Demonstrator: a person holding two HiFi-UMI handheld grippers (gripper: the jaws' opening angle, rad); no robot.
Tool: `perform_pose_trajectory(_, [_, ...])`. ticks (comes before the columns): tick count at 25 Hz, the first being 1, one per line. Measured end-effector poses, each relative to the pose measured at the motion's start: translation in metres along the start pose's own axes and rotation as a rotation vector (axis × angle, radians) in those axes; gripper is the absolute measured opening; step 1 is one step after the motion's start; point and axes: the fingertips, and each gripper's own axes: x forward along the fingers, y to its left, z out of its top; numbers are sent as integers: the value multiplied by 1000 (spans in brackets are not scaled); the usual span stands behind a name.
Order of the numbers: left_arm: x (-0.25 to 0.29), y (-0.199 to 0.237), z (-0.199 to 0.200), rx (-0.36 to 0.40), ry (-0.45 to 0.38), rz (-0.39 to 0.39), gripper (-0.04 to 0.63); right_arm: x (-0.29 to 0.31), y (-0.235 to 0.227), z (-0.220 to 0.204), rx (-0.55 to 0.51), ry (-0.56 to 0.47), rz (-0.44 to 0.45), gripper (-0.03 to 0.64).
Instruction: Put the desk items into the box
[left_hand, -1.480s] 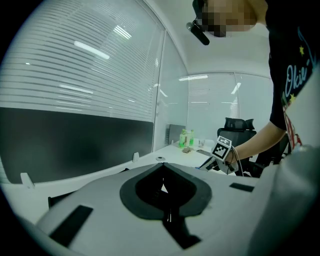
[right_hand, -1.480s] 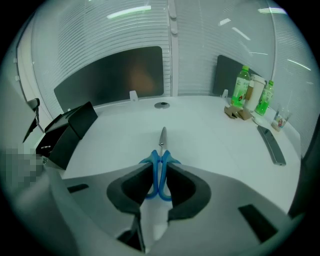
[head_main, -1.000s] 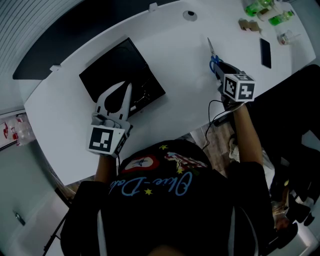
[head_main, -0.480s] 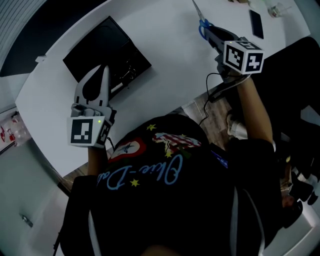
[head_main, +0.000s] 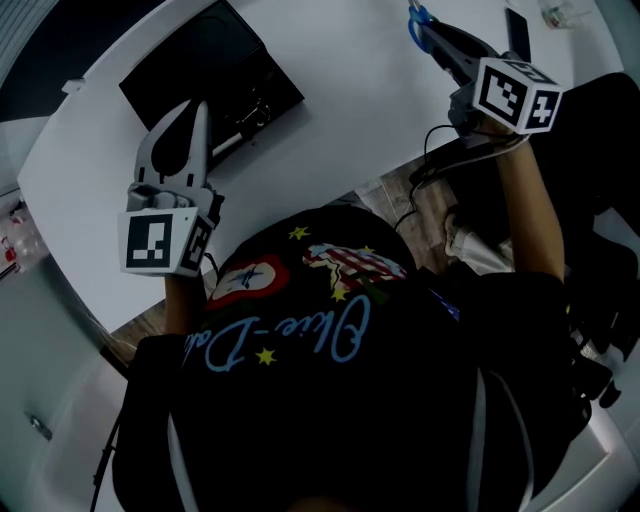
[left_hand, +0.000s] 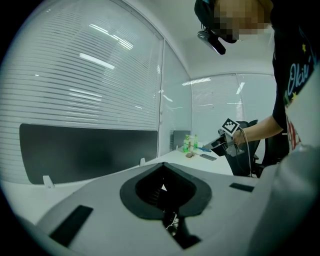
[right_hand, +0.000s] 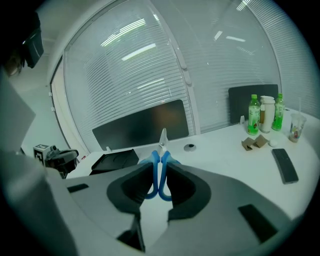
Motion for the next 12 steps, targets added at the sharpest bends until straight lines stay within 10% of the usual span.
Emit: perform_pose_trajectory(12, [-3, 1, 3, 2, -13, 14, 8, -23, 19, 32, -34, -62, 32, 94])
